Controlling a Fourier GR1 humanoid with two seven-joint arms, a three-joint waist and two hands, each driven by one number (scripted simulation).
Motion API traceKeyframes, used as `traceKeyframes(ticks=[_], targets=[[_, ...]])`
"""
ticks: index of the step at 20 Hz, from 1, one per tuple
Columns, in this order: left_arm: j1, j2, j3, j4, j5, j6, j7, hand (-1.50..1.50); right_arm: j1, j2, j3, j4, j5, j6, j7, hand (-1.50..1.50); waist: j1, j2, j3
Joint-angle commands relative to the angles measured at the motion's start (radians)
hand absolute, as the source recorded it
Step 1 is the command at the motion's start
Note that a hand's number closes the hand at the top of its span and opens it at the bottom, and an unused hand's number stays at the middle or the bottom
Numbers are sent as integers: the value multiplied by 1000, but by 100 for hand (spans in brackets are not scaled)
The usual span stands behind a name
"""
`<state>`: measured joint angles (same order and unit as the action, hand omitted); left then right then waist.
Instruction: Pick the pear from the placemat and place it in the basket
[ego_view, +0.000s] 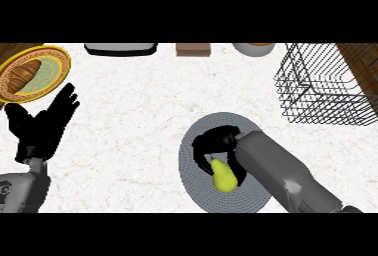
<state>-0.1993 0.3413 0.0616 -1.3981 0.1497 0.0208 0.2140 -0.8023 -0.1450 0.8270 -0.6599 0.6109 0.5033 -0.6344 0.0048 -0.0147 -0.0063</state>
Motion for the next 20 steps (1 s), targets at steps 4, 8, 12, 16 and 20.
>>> traceKeyframes(ticks=[4,8,12,16,20], targets=[[39,22,39,11,8,-19,-18,0,186,-46,-36,-159,0,-64,173,150,-31,2,6],[61,36,80,49,5,26,2,0,289,-99,-164,-172,-8,-331,344,150,-158,-39,4],[97,31,78,19,6,21,-14,0,507,-95,-172,-346,-23,-474,394,150,-142,-31,4],[76,30,79,-9,19,16,-1,0,665,-40,-231,-594,-144,-533,373,150,-130,-23,5],[89,8,54,1,-2,25,-12,0,791,-29,-198,-876,-157,-600,379,150,-128,-20,3]])
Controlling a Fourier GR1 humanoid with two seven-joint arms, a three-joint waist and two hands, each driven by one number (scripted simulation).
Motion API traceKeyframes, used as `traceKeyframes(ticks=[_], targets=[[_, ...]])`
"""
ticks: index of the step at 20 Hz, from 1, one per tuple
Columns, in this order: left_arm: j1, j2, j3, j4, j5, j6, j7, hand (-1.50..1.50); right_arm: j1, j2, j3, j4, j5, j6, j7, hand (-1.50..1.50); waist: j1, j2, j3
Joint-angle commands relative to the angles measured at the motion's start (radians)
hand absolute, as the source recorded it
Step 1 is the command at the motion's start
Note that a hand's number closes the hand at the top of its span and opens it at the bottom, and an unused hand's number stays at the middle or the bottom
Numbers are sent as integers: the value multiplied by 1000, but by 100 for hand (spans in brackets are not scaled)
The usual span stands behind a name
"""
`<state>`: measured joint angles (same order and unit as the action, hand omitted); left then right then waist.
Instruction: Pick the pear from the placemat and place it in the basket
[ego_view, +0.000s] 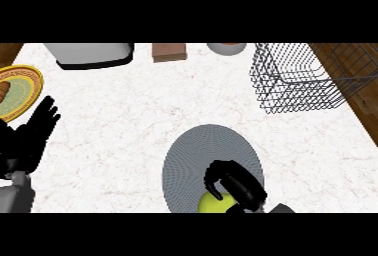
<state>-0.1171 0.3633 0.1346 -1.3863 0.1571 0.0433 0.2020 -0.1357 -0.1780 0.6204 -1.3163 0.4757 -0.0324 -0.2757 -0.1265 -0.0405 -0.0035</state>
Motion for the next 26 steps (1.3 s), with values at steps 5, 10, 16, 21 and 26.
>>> traceKeyframes(ticks=[5,10,16,21,26], targets=[[-1,5,6,-29,3,3,16,0,286,-109,-38,-589,-8,-117,163,150,14,10,-1],[-33,17,-2,-30,9,-27,28,0,363,-214,-120,-978,22,-59,443,150,61,26,-1],[-77,8,-26,-51,-3,-31,58,0,254,-191,-190,-1249,94,31,831,150,112,38,1],[-94,-55,-69,11,-33,-33,6,0,16,-146,-315,-1155,28,64,964,150,122,41,2],[-95,-25,-35,32,-20,-76,-2,0,-234,-165,-483,-1003,-15,142,1070,150,129,41,3]])
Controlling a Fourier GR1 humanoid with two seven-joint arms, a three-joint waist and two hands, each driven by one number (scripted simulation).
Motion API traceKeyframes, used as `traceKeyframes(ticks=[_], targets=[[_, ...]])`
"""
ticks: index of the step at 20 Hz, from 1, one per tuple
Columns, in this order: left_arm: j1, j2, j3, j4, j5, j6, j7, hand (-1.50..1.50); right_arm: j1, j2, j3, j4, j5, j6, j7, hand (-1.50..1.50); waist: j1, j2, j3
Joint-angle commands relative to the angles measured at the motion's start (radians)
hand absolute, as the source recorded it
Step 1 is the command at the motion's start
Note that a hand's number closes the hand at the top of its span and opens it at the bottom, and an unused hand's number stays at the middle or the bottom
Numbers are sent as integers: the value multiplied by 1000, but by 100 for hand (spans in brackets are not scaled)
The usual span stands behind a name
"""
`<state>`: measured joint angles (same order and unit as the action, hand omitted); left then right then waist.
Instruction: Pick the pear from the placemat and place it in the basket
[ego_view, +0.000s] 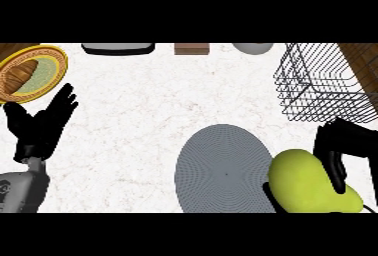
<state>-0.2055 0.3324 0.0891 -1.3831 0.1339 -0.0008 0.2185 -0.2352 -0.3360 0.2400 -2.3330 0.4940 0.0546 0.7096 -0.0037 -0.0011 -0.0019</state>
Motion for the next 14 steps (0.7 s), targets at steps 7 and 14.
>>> traceKeyframes(ticks=[7,14], targets=[[-34,22,40,39,0,-40,-16,0,-257,-82,-268,259,-11,70,11,150,7,3,2],[7,-12,41,38,-16,-39,-51,0,-144,-111,-412,479,-76,38,-323,150,5,4,2]])
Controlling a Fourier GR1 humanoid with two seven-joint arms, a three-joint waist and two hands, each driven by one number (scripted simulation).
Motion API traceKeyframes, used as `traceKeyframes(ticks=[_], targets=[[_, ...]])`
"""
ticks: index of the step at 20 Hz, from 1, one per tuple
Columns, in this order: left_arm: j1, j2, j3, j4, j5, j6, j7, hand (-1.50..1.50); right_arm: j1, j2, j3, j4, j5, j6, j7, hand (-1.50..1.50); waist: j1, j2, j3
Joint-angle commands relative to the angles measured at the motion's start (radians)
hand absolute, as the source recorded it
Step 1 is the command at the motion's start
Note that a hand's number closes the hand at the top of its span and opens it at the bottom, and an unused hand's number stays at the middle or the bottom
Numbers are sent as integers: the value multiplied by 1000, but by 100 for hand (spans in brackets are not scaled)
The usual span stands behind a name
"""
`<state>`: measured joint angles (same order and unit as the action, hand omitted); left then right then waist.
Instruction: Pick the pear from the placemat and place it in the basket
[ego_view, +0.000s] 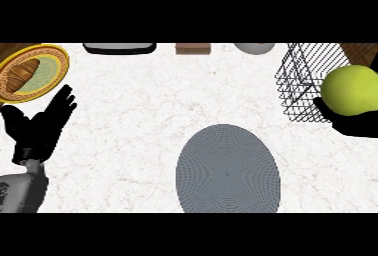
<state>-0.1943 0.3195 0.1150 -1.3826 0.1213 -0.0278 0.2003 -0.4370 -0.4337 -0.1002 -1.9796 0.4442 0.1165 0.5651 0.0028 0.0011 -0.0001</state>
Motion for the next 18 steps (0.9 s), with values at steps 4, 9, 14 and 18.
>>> traceKeyframes(ticks=[4,9,14,18], targets=[[-51,-4,19,28,-16,6,25,0,19,-57,-114,254,-13,-8,-279,150,-1,1,0],[-1,-29,7,26,-31,-12,-18,0,11,-57,-201,391,-80,-35,-419,150,-3,0,0],[-56,-29,6,-29,-30,11,66,0,-15,26,-204,543,77,-264,-397,150,6,4,1],[-12,18,56,24,8,-80,1,0,-139,22,-180,751,57,-243,-448,-150,12,3,0]])
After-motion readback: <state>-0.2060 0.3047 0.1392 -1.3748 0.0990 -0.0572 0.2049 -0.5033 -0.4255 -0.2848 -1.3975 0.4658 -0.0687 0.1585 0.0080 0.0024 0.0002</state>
